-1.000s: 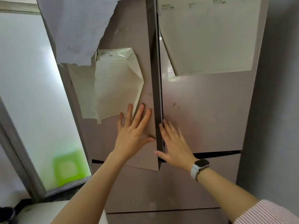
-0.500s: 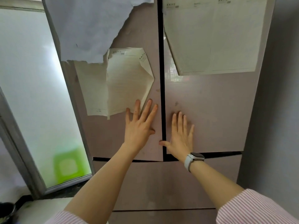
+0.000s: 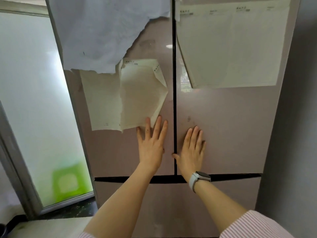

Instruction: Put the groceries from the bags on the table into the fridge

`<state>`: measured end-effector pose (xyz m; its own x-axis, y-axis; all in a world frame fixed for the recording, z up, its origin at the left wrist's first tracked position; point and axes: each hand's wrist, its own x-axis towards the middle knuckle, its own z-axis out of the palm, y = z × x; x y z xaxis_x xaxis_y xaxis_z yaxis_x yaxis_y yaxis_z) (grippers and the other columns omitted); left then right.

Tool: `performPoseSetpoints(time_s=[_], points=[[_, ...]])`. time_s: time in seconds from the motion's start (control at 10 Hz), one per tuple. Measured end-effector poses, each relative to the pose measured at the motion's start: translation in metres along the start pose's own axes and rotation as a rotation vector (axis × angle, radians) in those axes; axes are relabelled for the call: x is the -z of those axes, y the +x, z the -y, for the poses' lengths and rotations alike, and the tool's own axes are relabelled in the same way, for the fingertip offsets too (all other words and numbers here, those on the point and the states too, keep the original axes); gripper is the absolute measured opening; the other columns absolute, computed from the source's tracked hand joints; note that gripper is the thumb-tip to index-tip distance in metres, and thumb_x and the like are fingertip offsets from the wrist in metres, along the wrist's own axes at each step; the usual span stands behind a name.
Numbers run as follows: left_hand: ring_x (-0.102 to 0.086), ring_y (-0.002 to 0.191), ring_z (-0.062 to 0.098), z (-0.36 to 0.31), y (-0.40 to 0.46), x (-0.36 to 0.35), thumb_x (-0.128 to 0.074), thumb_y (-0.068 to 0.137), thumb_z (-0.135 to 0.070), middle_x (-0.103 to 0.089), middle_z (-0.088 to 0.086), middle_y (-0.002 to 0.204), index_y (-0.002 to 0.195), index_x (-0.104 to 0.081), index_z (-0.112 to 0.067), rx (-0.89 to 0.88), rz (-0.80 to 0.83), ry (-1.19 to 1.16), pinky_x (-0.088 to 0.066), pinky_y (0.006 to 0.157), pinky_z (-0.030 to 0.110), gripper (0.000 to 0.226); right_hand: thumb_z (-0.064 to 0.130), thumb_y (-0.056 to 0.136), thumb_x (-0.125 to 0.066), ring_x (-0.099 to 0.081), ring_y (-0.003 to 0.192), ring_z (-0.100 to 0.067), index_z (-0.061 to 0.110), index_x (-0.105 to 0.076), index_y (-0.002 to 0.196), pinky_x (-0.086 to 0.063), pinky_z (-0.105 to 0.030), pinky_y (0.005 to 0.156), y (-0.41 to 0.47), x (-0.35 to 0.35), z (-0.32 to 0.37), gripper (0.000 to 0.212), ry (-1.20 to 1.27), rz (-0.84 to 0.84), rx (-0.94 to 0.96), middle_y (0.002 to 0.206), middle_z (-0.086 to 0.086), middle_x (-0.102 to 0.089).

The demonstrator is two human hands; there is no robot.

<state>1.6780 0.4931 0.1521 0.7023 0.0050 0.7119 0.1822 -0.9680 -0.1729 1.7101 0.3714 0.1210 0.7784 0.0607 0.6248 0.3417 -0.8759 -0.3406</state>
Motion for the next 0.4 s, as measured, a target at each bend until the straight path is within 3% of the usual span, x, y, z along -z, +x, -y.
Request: performPoseSetpoints(time_s=[0.2, 0.3, 0.4], points=[[-0.003, 0.142, 0.037, 0.005, 0.001, -0.007, -0.085, 0.052, -0.041, -0.008, 0.003, 0.157, 0.148, -0.013, -0.021, -0.026, 0.003, -0.025, -0.011, 0.106, 0.064, 0.122, 0.052, 0.052, -0.082, -0.012, 0.140, -0.036, 0.005, 0.006, 0.146, -0.020, -0.051, 0.110, 0.002, -0.008, -0.014, 0.137, -0.036, -0.016, 0.042, 0.152, -0.018, -0.004], [0.020, 0.140, 0.032, 0.005, -0.001, -0.008, -0.076, 0.067, -0.041, 0.014, 0.000, 0.153, 0.147, 0.009, -0.026, -0.022, 0.047, -0.043, 0.002, 0.108, 0.061, 0.117, 0.048, 0.072, -0.071, 0.010, 0.142, -0.029, 0.011, 0.012, 0.145, -0.004, -0.045, 0.114, -0.001, 0.005, -0.020, 0.116, 0.067, 0.018, 0.113, 0.151, -0.011, 0.016], [0.035, 0.133, 0.032, 0.004, 0.002, -0.007, -0.067, 0.079, -0.041, 0.035, -0.003, 0.145, 0.141, 0.024, -0.028, -0.009, 0.113, 0.011, 0.013, 0.106, 0.060, 0.112, 0.030, 0.089, -0.058, 0.000, 0.144, -0.018, 0.015, -0.023, 0.145, -0.007, -0.030, 0.115, 0.003, 0.036, -0.034, 0.068, 0.454, 0.152, 0.107, 0.156, 0.001, -0.004]])
